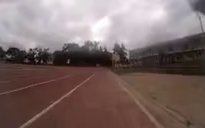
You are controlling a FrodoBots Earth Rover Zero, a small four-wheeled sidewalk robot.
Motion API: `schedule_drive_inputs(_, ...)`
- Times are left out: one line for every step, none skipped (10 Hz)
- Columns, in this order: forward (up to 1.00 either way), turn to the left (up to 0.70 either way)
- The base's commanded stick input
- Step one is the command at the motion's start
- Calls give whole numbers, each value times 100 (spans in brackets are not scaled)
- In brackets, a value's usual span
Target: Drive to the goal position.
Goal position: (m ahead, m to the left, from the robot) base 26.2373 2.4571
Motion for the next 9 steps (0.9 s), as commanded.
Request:
schedule_drive_inputs(70,0)
schedule_drive_inputs(70,0)
schedule_drive_inputs(70,0)
schedule_drive_inputs(70,0)
schedule_drive_inputs(70,0)
schedule_drive_inputs(70,0)
schedule_drive_inputs(70,0)
schedule_drive_inputs(70,0)
schedule_drive_inputs(70,0)
